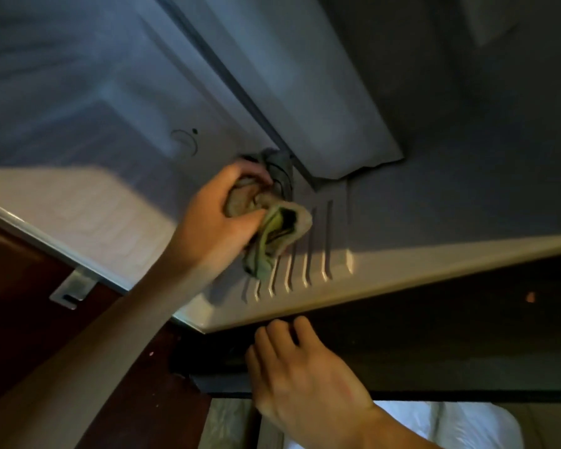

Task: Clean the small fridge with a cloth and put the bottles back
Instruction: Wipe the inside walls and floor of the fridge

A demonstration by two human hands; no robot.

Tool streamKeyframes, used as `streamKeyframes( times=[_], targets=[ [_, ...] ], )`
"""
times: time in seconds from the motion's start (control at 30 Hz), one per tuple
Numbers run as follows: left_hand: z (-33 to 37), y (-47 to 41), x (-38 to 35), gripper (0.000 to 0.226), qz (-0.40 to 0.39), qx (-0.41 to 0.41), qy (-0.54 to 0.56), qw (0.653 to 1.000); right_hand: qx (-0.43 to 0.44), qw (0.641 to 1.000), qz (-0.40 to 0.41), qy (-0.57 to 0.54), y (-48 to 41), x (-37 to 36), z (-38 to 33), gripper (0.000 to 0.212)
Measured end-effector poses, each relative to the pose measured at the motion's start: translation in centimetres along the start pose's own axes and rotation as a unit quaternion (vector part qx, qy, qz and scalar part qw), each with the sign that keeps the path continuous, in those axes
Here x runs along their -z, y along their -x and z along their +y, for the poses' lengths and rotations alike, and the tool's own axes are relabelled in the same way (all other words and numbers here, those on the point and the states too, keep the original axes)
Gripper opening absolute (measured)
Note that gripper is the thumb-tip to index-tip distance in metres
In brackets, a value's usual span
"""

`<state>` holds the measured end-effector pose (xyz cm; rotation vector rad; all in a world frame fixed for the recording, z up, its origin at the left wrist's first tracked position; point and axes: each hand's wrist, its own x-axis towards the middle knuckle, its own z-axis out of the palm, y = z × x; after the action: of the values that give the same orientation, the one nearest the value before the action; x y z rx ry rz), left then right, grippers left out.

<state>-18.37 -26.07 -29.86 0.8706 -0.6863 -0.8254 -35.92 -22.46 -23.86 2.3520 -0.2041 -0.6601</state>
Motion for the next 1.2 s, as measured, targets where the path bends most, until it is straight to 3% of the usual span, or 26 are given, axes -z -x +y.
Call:
streamKeyframes(
  times=[0.1, 0.2, 0.37, 0.43, 0.53, 0.6, 0.77, 0.83, 0.97, 1.03, 1.2],
  targets=[
    [0.8, -1.1, -1.6, 0.035, -0.006, -0.056, -0.218, 0.974, 0.003, 1.0, 0.003, -0.003, 0.0, 0.0, -0.2, 0.028],
    [0.7, -0.6, -4.1, 0.039, -0.052, -0.065, -0.302, 0.95, 0.003, 1.0, 0.007, -0.01, -0.1, 0.2, -0.1, 0.019],
    [-0.7, -0.6, -3.3, 0.048, -0.117, 0.029, -0.224, 0.967, -0.003, 1.0, -0.012, -0.007, 0.0, 0.0, -0.3, 0.023],
    [-0.8, -0.6, -3.0, 0.052, -0.149, 0.031, -0.199, 0.968, -0.006, 1.0, -0.021, 0.0, -0.1, 0.1, -0.3, 0.026],
    [-0.7, -0.5, -2.9, 0.04, -0.178, 0.016, -0.144, 0.973, -0.003, 1.0, -0.021, 0.011, -0.1, 0.2, -0.3, 0.028],
    [-0.9, -0.4, -3.0, 0.035, -0.164, -0.005, -0.135, 0.977, -0.006, 1.0, -0.017, 0.009, 0.0, 0.2, -0.3, 0.032],
    [-1.1, 0.6, -5.7, 0.024, 0.004, -0.054, -0.219, 0.974, -0.007, 1.0, -0.007, 0.012, 0.0, 0.2, -0.3, 0.038],
    [-1.4, -0.4, -6.5, 0.022, 0.039, -0.063, -0.219, 0.973, 0.002, 1.0, -0.003, 0.015, 0.1, 0.2, -0.2, 0.037],
    [-2.8, -2.3, -7.0, 0.025, 0.041, -0.064, -0.201, 0.977, 0.003, 1.0, 0.008, 0.024, 0.2, -0.3, -0.2, 0.05],
    [-3.3, -2.2, -6.8, 0.017, 0.038, -0.074, -0.204, 0.975, -0.008, 0.999, 0.023, 0.021, 0.1, -0.6, -0.3, 0.043],
    [-3.3, -2.4, -5.6, 0.029, -0.028, -0.069, -0.244, 0.967, -0.026, 0.998, 0.058, 0.029, 0.2, -1.2, -0.4, 0.057]
  ],
)
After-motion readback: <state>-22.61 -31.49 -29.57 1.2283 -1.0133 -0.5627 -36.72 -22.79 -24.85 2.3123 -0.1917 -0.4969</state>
